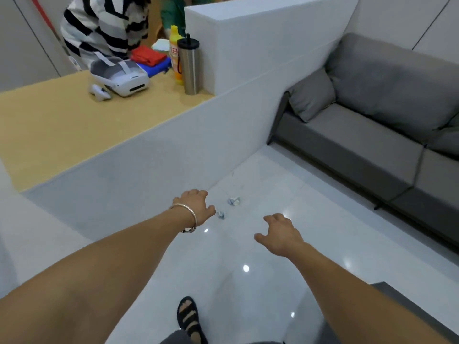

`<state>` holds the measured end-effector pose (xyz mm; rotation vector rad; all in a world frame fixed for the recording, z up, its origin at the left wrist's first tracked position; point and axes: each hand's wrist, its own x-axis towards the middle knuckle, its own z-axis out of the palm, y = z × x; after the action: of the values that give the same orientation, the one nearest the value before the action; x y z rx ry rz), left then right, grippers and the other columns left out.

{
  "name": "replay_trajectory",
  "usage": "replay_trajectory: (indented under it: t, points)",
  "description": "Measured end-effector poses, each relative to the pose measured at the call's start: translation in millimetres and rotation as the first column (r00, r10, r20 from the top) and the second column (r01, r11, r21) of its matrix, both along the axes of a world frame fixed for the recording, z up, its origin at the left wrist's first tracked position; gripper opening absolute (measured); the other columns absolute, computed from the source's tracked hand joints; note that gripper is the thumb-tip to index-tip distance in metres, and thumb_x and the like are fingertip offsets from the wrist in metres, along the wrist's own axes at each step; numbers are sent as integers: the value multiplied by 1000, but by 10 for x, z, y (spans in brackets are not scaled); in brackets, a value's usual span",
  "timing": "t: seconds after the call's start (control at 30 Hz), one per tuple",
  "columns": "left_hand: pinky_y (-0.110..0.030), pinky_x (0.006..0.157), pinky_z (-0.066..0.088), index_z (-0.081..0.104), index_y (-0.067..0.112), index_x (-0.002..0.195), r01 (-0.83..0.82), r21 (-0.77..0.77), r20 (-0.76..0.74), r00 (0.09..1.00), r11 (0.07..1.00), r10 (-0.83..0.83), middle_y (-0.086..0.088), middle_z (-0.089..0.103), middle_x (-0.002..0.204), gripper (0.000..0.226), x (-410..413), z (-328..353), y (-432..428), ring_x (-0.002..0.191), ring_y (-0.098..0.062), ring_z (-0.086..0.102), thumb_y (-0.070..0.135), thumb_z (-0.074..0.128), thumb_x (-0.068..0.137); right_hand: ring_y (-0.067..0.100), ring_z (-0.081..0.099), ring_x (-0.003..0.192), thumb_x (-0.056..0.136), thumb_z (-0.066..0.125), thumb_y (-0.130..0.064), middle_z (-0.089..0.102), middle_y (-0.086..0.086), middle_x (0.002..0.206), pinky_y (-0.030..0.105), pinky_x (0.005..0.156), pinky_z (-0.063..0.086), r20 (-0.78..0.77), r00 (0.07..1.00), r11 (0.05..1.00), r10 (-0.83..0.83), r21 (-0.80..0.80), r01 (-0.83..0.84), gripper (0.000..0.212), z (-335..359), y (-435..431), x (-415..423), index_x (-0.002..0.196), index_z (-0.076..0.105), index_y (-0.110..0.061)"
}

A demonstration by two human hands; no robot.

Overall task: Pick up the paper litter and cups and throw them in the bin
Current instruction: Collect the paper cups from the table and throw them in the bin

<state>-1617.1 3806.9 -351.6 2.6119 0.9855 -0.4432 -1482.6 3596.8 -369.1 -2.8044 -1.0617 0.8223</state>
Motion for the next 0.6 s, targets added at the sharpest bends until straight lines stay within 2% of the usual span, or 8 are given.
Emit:
replay_trajectory:
  t: [0.2,0.33,0.43,0.6]
  points:
    - [-45,103,36,32,18,144,110,-42,-52,992,993,-112,-8,39,145,62,963,-102,620,131,-29,35,48,42,91,25,28,137,91,52,-52,27,3,152,42,106,36,-32,991,991,-133,-3,133,69,-111,464,751,148,31,-20]
    - [-44,103,37,33,17,143,137,-102,-99,984,985,-147,-9,39,144,61,1571,-449,809,130,-29,37,48,43,91,26,29,136,91,52,-51,28,4,152,41,106,35,-93,987,992,-129,-17,128,70,-405,772,1304,149,30,-18]
    - [-43,103,38,33,17,143,96,-150,-165,979,984,-121,-8,40,144,62,2025,-766,968,130,-28,37,50,43,91,26,30,135,91,52,-50,29,5,151,41,106,35,-162,983,996,-82,-40,77,70,-709,1042,1792,149,30,-18]
    - [-41,104,36,33,19,144,-59,-166,-260,966,984,14,-7,39,145,61,2686,-1347,1324,131,-27,36,49,43,91,25,31,135,92,50,-49,30,6,151,40,106,36,-269,963,997,14,-69,-33,68,-1366,1546,2697,149,30,-17]
